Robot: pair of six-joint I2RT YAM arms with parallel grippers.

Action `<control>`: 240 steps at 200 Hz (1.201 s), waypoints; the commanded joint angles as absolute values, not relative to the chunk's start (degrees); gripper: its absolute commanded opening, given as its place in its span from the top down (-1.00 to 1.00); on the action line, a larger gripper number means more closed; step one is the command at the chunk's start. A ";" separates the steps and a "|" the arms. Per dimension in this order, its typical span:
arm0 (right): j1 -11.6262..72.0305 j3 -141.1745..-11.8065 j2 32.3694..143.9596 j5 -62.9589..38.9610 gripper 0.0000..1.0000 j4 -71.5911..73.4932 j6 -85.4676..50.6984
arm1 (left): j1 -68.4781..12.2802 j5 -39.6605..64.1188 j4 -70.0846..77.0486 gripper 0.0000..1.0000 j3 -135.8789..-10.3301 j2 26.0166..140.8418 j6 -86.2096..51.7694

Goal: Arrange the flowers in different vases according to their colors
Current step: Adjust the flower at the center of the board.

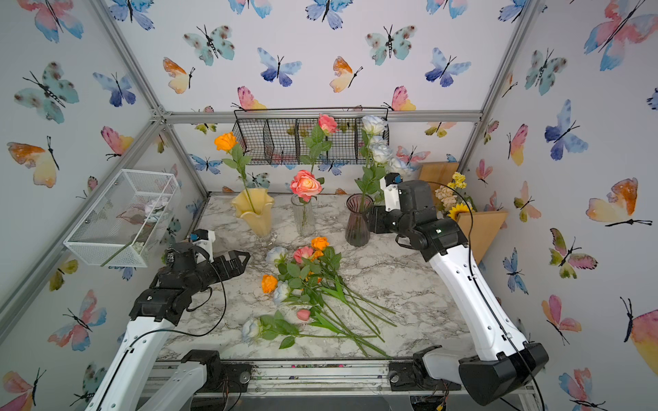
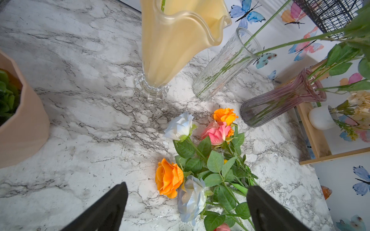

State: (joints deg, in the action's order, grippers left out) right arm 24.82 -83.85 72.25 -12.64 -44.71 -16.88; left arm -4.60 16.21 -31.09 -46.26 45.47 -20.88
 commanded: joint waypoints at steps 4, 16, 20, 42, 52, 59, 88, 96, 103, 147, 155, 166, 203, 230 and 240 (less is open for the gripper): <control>32.08 -77.88 72.80 -15.30 -0.08 -50.23 -17.05 | -4.43 16.98 -31.89 -1.00 -47.23 45.88 -21.01; 35.24 -74.30 72.87 -14.68 -0.07 -48.60 -18.08 | -4.56 16.72 -32.48 -1.00 -47.58 45.75 -21.18; 35.90 -73.09 72.92 -14.67 -0.06 -47.78 -18.60 | -4.60 16.62 -32.64 -1.00 -47.72 45.66 -21.18; 38.32 -66.31 73.69 -15.36 -0.03 -41.16 -19.49 | -4.70 17.48 -32.89 -0.98 -47.27 45.20 -22.63; 38.88 -64.01 74.72 -15.43 -0.02 -38.32 -19.28 | -4.66 18.57 -32.63 -0.98 -46.64 45.24 -23.31; 39.14 -62.80 75.78 -15.55 -0.02 -36.84 -18.81 | -4.77 18.93 -32.29 -0.98 -46.03 45.27 -23.42; 39.24 -60.48 81.45 -14.59 -0.01 -32.72 -14.98 | -4.76 18.56 -31.95 -0.97 -45.40 45.02 -22.76; 39.27 -60.42 82.96 -14.25 -0.01 -32.01 -13.80 | -4.80 18.81 -31.70 -0.97 -45.04 44.92 -22.79; 39.21 -60.30 84.37 -14.00 -0.02 -31.31 -12.72 | -4.82 18.97 -31.43 -0.98 -44.87 44.99 -22.85; 39.29 -59.18 91.33 -12.41 0.04 -26.42 -8.25 | -4.79 18.46 -31.03 -0.97 -44.56 45.44 -23.02; 39.29 -59.08 92.28 -12.07 0.04 -25.75 -7.66 | -4.75 18.37 -30.95 -0.97 -44.60 45.44 -22.98; 39.37 -59.10 93.17 -11.59 0.04 -24.78 -6.91 | -4.82 18.28 -30.94 -0.97 -44.47 45.44 -23.02; 40.55 -58.17 95.00 -10.10 0.02 -21.28 -5.41 | -4.68 18.19 -30.85 -0.98 -44.47 45.70 -22.94; 41.55 -57.96 96.65 -8.06 0.00 -20.14 -4.79 | -4.72 18.28 -30.76 -0.98 -44.47 45.88 -22.94; 41.66 -57.94 97.15 -7.38 0.00 -19.88 -4.59 | -4.70 18.35 -30.69 -0.97 -44.39 45.90 -22.89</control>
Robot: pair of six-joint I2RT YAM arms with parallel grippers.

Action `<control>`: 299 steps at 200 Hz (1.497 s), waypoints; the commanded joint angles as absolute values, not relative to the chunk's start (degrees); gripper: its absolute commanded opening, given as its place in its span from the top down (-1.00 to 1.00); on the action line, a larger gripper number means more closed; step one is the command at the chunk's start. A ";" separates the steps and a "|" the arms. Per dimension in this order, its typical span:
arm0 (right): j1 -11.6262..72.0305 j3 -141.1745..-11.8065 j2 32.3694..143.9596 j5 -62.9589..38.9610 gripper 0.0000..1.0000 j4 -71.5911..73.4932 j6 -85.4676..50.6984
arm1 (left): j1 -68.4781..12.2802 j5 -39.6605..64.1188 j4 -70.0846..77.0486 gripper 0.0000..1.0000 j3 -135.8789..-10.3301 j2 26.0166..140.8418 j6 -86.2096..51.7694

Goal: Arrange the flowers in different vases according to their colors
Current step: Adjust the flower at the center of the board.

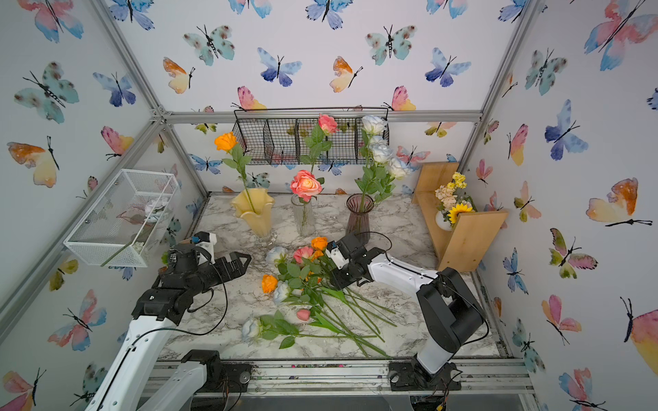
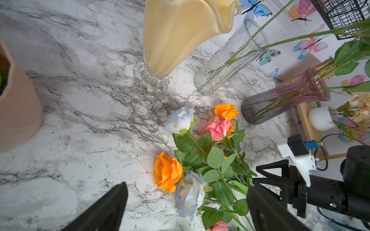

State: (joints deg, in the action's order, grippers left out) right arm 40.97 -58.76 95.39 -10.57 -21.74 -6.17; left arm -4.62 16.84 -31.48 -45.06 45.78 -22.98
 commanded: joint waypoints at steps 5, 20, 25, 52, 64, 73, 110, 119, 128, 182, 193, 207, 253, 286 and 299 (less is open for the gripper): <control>41.75 -57.99 97.36 -6.74 0.00 -19.57 -4.57 | -4.70 18.37 -30.68 -0.98 -44.39 45.92 -22.94; 41.75 -58.10 97.82 -5.70 0.00 -19.08 -4.48 | -4.66 18.52 -30.66 -0.97 -44.43 46.05 -22.89; 41.75 -58.17 97.90 -5.33 0.00 -18.94 -4.48 | -4.64 18.54 -30.59 -0.97 -44.43 46.14 -22.85; 41.75 -58.47 98.89 -4.37 0.13 -18.63 -3.75 | -4.66 18.72 -30.59 -0.97 -44.43 46.32 -22.74; 41.75 -58.83 99.68 -4.24 0.22 -18.96 -3.30 | -4.62 18.72 -30.59 -0.97 -44.38 46.32 -22.76; 41.75 -59.05 100.22 -4.30 0.26 -19.15 -3.12 | -4.65 18.72 -30.59 -0.98 -44.39 46.32 -22.72; 41.92 -59.24 100.68 -1.68 0.45 -19.25 -2.29 | -4.63 18.71 -30.59 -0.97 -44.42 46.23 -22.75; 41.92 -59.21 100.46 -1.25 0.53 -19.16 -1.82 | -4.64 18.69 -30.59 -0.98 -44.39 46.23 -22.72; 41.99 -59.30 100.09 -1.22 0.64 -19.07 -1.46 | -4.65 18.63 -30.51 -0.97 -44.43 46.23 -22.76; 41.92 -60.00 95.00 -2.48 0.95 -20.42 0.29 | -4.63 18.62 -30.55 -0.97 -44.36 46.32 -22.76; 41.92 -60.12 94.01 -2.64 0.95 -21.27 0.91 | -4.63 18.54 -30.55 -0.97 -44.34 46.32 -22.83; 41.92 -60.16 92.40 -2.59 0.96 -22.12 1.57 | -4.59 18.54 -30.53 -0.97 -44.34 46.30 -22.84; 42.01 -60.21 87.01 -4.57 0.95 -23.20 2.38 | -4.63 18.46 -30.52 -0.97 -44.31 46.23 -22.85; 42.01 -57.94 82.71 -6.42 0.95 -18.50 3.30 | -4.64 18.46 -30.51 -0.97 -44.30 46.10 -22.94; 41.99 -54.49 80.50 -7.40 0.95 -12.50 4.40 | -4.58 18.37 -30.50 -0.97 -44.35 45.98 -22.92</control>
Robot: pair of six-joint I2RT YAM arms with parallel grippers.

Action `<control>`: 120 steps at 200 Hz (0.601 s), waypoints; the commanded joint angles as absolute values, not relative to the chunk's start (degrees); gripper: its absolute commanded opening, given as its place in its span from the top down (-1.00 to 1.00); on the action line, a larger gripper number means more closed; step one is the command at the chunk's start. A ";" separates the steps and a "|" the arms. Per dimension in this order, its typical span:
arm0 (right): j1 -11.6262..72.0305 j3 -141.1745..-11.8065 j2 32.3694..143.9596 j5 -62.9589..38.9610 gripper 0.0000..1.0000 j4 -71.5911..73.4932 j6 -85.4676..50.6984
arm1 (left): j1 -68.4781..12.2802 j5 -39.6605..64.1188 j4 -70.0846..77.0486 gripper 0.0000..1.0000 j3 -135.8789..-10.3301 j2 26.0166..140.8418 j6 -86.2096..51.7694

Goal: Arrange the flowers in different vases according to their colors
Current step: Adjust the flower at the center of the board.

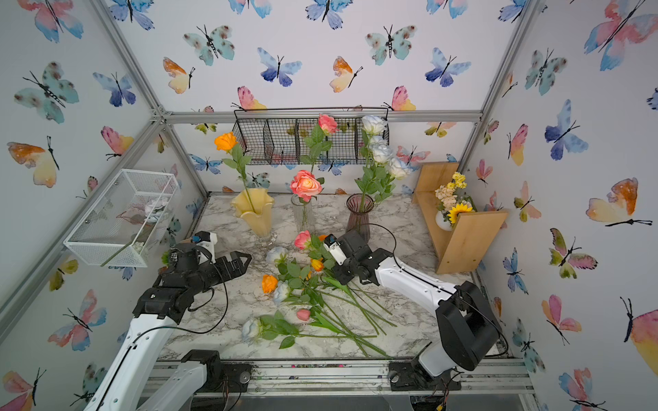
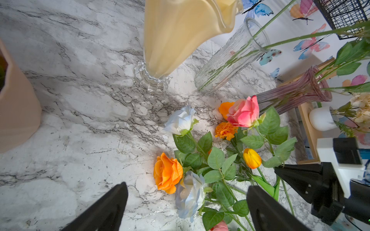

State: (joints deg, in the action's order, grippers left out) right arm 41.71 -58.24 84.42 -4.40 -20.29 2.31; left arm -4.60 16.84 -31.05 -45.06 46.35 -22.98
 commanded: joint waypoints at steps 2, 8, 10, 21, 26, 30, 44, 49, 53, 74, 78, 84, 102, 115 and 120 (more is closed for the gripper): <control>42.01 -53.94 80.22 -7.45 0.95 -11.39 4.57 | -4.62 18.37 -30.56 -0.97 -44.31 45.99 -22.93; 41.97 -52.33 79.59 -7.36 0.95 -8.20 4.95 | -4.59 18.33 -30.55 -0.97 -44.30 45.97 -22.94; 42.00 -51.95 79.49 -7.33 0.96 -7.28 5.11 | -4.62 18.36 -30.55 -0.97 -44.30 45.97 -22.94; 42.01 -51.40 79.81 -6.92 0.95 -4.42 5.73 | -4.66 18.33 -30.57 -0.97 -44.30 45.88 -22.93; 41.96 -51.76 80.61 -6.92 0.95 -3.63 6.03 | -4.69 18.28 -30.54 -0.97 -44.30 45.88 -22.94; 42.00 -52.22 81.32 -7.15 0.95 -3.44 6.34 | -4.70 18.28 -30.57 -0.97 -44.30 45.83 -22.94; 42.00 -55.01 84.55 -8.65 0.95 -3.84 6.47 | -4.74 18.25 -30.57 -0.97 -44.30 45.79 -22.89; 42.01 -56.22 85.85 -9.50 0.95 -4.34 6.37 | -4.74 18.20 -30.52 -0.97 -44.30 45.75 -22.93; 42.01 -57.20 86.91 -10.20 0.95 -4.78 6.22 | -4.67 18.15 -30.58 -0.97 -44.30 45.71 -22.90; 42.01 -61.28 92.00 -11.69 0.94 -6.30 3.74 | -4.73 18.02 -30.58 -0.97 -44.30 45.62 -23.02; 42.02 -61.84 93.10 -11.61 0.92 -6.58 3.28 | -4.75 17.97 -30.52 -0.97 -44.31 45.62 -23.02; 42.01 -62.77 94.37 -11.32 0.85 -7.24 2.49 | -4.69 17.90 -30.51 -0.97 -44.30 45.53 -22.99; 42.01 -65.32 97.20 -9.32 0.38 -10.33 1.02 | -4.74 17.84 -30.52 -0.97 -44.29 45.53 -22.96; 42.01 -65.24 97.34 -8.05 0.22 -10.59 0.62 | -4.63 17.85 -30.50 -0.97 -44.30 45.61 -23.02; 42.01 -65.01 97.18 -7.52 0.19 -10.44 0.37 | -4.69 17.93 -30.50 -0.97 -44.30 45.70 -22.96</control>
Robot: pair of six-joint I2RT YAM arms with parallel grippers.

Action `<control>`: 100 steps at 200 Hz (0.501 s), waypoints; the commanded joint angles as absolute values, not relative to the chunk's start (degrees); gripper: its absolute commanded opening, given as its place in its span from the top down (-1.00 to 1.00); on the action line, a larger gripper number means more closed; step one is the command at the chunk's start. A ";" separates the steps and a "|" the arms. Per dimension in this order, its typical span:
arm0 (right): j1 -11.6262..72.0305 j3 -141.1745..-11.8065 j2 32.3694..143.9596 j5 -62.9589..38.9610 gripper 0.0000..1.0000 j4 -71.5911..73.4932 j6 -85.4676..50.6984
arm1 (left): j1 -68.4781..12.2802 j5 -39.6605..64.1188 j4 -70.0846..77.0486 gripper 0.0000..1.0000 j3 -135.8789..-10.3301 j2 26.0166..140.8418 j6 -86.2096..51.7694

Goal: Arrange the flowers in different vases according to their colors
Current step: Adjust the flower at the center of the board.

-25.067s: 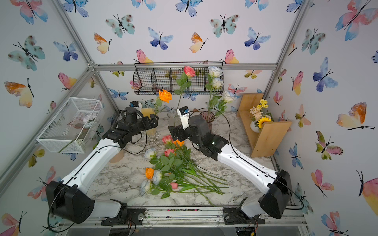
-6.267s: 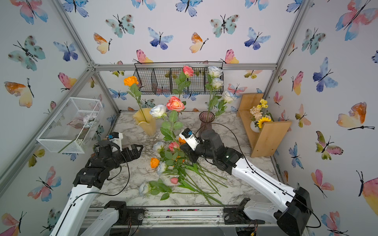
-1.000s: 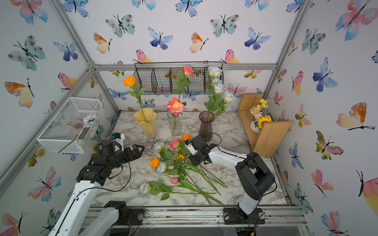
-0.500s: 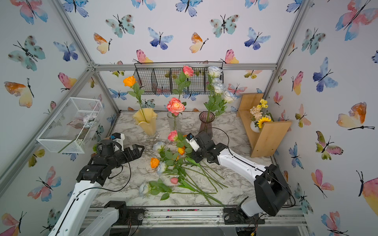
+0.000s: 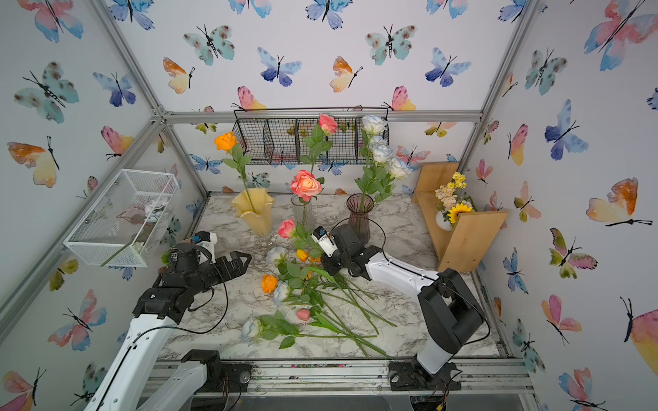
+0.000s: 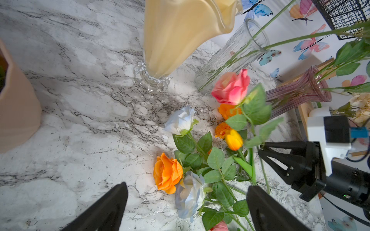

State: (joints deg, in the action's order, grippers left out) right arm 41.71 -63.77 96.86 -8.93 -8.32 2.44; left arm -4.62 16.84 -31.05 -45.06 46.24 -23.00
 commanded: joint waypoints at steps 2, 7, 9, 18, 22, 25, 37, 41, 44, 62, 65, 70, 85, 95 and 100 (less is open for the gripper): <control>42.01 -64.94 97.15 -7.32 0.19 -10.36 0.27 | -4.71 17.93 -30.50 -0.97 -44.30 45.77 -22.99; 42.01 -64.72 96.84 -6.49 0.18 -10.16 0.06 | -4.64 18.00 -30.50 -0.97 -44.30 45.87 -23.02; 42.01 -64.63 96.74 -6.17 0.17 -10.25 0.01 | -4.65 18.01 -30.50 -0.97 -44.30 45.92 -22.98; 42.01 -64.30 96.30 -5.44 0.16 -10.47 0.17 | -4.61 18.11 -30.50 -0.97 -44.30 46.05 -22.93; 42.01 -64.25 96.12 -5.47 0.15 -10.66 0.18 | -4.64 18.18 -30.50 -0.97 -44.32 46.12 -22.94; 42.01 -64.18 96.03 -5.65 0.16 -11.02 0.22 | -4.59 18.21 -30.50 -0.97 -44.30 46.14 -22.93; 42.01 -64.25 95.67 -6.34 0.19 -13.48 0.18 | -4.61 18.19 -30.56 -0.97 -44.31 45.99 -22.93; 42.01 -64.25 95.56 -6.41 0.21 -14.60 0.11 | -4.65 18.20 -30.57 -0.97 -44.30 45.92 -22.94; 42.01 -64.13 95.46 -6.46 0.22 -15.21 0.13 | -4.66 18.19 -30.53 -0.97 -44.31 45.88 -22.94; 42.01 -61.15 94.22 -6.50 0.34 -15.84 0.34 | -4.67 18.08 -30.42 -0.97 -44.24 45.70 -23.01; 42.01 -60.50 94.03 -6.50 0.37 -15.65 0.43 | -4.64 18.03 -30.41 -0.97 -44.21 45.70 -22.98; 42.01 -59.53 93.75 -6.50 0.41 -15.22 0.50 | -4.62 18.10 -30.41 -0.97 -44.21 45.70 -22.98; 42.01 -58.04 93.90 -6.80 0.46 -15.44 0.70 | -4.61 18.24 -30.41 -0.97 -44.22 45.79 -22.98; 41.99 -57.89 94.42 -6.93 0.45 -15.64 0.75 | -4.66 18.28 -30.41 -0.97 -44.23 45.79 -22.92; 42.01 -57.94 94.79 -7.06 0.45 -15.56 0.79 | -4.64 18.29 -30.41 -0.97 -44.26 45.79 -22.94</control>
